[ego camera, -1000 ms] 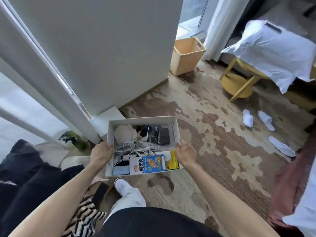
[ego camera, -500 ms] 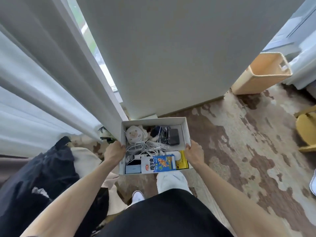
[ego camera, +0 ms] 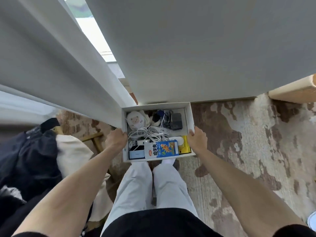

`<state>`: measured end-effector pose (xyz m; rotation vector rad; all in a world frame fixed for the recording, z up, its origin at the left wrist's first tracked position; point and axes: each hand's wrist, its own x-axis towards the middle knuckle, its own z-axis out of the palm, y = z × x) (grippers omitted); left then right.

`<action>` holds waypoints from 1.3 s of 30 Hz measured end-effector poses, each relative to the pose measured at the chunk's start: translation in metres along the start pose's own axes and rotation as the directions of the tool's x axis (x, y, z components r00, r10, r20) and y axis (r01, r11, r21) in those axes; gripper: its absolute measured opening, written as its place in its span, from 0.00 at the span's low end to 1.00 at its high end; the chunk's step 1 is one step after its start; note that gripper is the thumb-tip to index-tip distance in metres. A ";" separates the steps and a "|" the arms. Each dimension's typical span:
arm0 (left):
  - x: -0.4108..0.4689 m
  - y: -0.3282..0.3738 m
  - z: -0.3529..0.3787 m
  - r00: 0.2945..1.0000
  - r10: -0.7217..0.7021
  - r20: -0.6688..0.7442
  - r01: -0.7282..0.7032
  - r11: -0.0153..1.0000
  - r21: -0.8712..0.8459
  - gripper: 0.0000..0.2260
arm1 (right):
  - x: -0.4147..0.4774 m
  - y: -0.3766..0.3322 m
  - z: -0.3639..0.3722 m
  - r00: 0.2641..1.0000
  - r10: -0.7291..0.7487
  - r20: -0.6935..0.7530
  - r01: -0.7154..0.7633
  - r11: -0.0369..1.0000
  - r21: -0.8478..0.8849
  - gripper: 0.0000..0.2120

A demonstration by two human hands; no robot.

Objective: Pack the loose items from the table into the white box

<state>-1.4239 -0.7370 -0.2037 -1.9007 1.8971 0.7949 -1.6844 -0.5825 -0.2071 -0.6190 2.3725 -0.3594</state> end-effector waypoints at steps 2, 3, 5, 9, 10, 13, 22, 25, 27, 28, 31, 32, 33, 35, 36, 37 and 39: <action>0.028 -0.004 0.013 1.000 -0.028 0.012 0.027 1.000 0.013 0.13 | 0.026 -0.003 0.024 1.000 0.001 0.017 -0.001 1.000 -0.007 0.08; 0.044 -0.006 0.020 0.999 -0.033 0.019 0.032 0.999 0.019 0.13 | 0.040 -0.004 0.037 1.000 0.009 0.018 -0.009 1.000 -0.002 0.08; 0.076 -0.012 0.036 0.998 -0.040 0.049 0.039 0.999 0.030 0.13 | 0.066 -0.003 0.065 0.999 0.038 0.014 -0.038 0.999 0.016 0.10; 0.130 -0.023 0.075 0.996 -0.029 0.082 0.026 0.999 0.037 0.11 | 0.107 0.009 0.121 0.996 0.084 -0.034 -0.084 0.996 0.005 0.15; 0.141 -0.025 0.085 0.996 -0.036 0.083 0.032 0.999 0.043 0.11 | 0.115 0.012 0.134 0.994 0.095 -0.046 -0.095 0.995 -0.003 0.15; 0.170 -0.031 0.115 0.995 -0.040 0.092 0.034 0.997 0.062 0.13 | 0.139 0.020 0.168 0.993 0.091 -0.077 -0.093 0.996 -0.015 0.12; 0.250 -0.028 0.169 0.999 0.028 0.032 -0.028 0.999 0.017 0.12 | 0.218 0.036 0.226 0.989 0.112 -0.096 -0.120 0.989 -0.089 0.12; 0.277 -0.022 0.176 1.000 0.020 0.018 -0.020 0.999 0.033 0.10 | 0.240 0.038 0.242 0.988 0.113 -0.107 -0.123 0.988 -0.090 0.11; 0.292 -0.018 0.183 1.000 0.000 0.025 -0.002 0.999 0.050 0.10 | 0.252 0.039 0.252 0.988 0.097 -0.118 -0.109 0.989 -0.099 0.11; 0.299 -0.018 0.187 1.000 -0.017 0.025 0.015 0.999 0.047 0.10 | 0.258 0.040 0.257 0.989 0.093 -0.117 -0.104 0.990 -0.095 0.11; 0.311 -0.018 0.194 0.998 -0.051 0.023 0.051 0.999 0.011 0.12 | 0.271 0.037 0.264 0.989 0.097 -0.110 -0.108 0.989 -0.098 0.11; 0.310 -0.018 0.195 0.998 -0.051 0.021 0.051 0.998 -0.022 0.12 | 0.272 0.036 0.264 0.988 0.107 -0.116 -0.117 0.989 -0.086 0.09; 0.308 -0.019 0.196 0.998 -0.056 0.025 0.057 0.996 -0.063 0.12 | 0.271 0.034 0.262 0.986 0.117 -0.117 -0.125 0.990 -0.067 0.07; 0.295 -0.021 0.191 0.998 -0.057 0.031 0.062 0.981 -0.186 0.11 | 0.263 0.027 0.250 0.984 0.149 -0.102 -0.151 0.988 -0.015 0.09; 0.288 -0.020 0.184 0.996 -0.070 0.050 0.081 0.956 -0.283 0.11 | 0.257 0.023 0.241 0.982 0.169 -0.083 -0.168 0.986 0.014 0.11; 0.278 -0.016 0.174 0.993 -0.085 0.083 0.109 0.931 -0.348 0.13 | 0.248 0.018 0.230 0.979 0.196 -0.056 -0.195 0.980 0.031 0.13; 0.249 -0.012 0.153 0.987 -0.033 0.155 0.091 0.920 -0.382 0.13 | 0.219 0.017 0.206 0.970 0.244 0.000 -0.243 0.969 0.028 0.13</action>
